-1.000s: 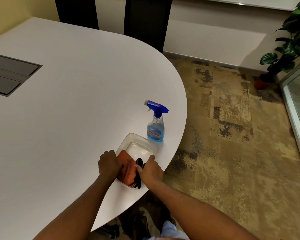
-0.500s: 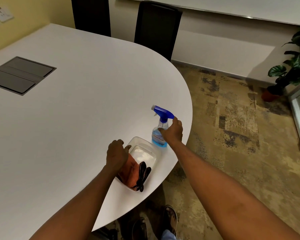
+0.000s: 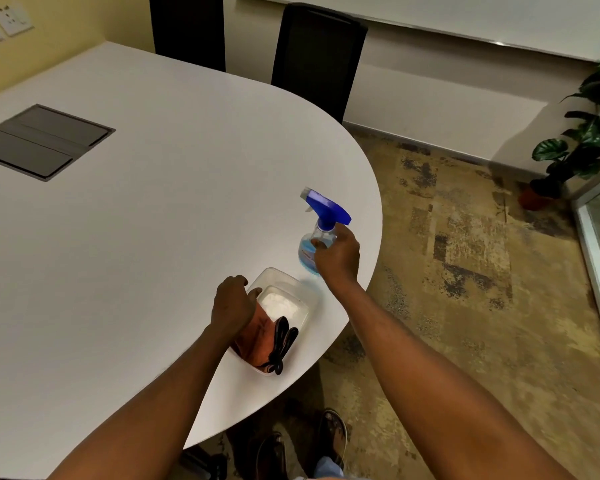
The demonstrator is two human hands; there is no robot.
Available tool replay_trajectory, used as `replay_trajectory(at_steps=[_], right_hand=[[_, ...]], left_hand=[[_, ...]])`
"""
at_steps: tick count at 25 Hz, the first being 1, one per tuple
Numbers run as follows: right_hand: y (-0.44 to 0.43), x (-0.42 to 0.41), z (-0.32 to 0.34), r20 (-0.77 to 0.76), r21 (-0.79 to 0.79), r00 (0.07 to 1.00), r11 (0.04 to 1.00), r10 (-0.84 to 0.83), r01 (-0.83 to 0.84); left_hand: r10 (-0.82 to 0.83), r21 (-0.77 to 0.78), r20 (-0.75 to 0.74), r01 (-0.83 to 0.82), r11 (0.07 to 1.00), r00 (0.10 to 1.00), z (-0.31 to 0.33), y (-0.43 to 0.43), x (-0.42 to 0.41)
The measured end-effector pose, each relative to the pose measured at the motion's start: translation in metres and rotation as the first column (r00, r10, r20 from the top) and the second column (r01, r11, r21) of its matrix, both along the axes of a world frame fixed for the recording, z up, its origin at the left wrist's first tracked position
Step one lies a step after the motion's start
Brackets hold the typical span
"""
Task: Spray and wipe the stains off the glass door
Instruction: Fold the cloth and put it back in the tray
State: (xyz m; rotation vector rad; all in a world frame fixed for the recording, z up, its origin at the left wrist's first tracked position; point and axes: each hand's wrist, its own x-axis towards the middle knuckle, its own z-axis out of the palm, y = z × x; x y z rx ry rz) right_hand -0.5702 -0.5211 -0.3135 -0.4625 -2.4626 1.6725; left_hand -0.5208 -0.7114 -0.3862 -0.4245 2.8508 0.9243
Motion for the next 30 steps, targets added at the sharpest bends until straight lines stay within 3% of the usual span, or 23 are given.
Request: replay_trajectory(at_steps=[4, 7, 17, 30], right_hand=[[-0.014, 0.013, 0.029, -0.084, 0.0, 0.994, 0.997, 0.076, -0.076], [-0.025, 0.023, 0.033, -0.037, -0.008, 0.992, 0.993, 0.119, -0.119], [-0.046, 0.051, -0.016, 0.069, 0.019, 0.983, 0.985, 0.172, -0.174], [-0.051, 0.054, -0.056, 0.176, 0.004, 0.977, 0.993, 0.119, -0.121]], left_hand=[[0.012, -0.003, -0.024, -0.013, 1.0, 1.0, 0.006, 0.005, 0.0], [0.044, -0.01, -0.014, -0.044, 0.999, 0.999, 0.009, 0.004, 0.004], [0.04, -0.029, 0.007, -0.04, 0.999, 0.999, 0.006, -0.012, 0.016], [0.017, -0.028, 0.027, -0.016, 0.999, 0.999, 0.005, -0.019, 0.03]])
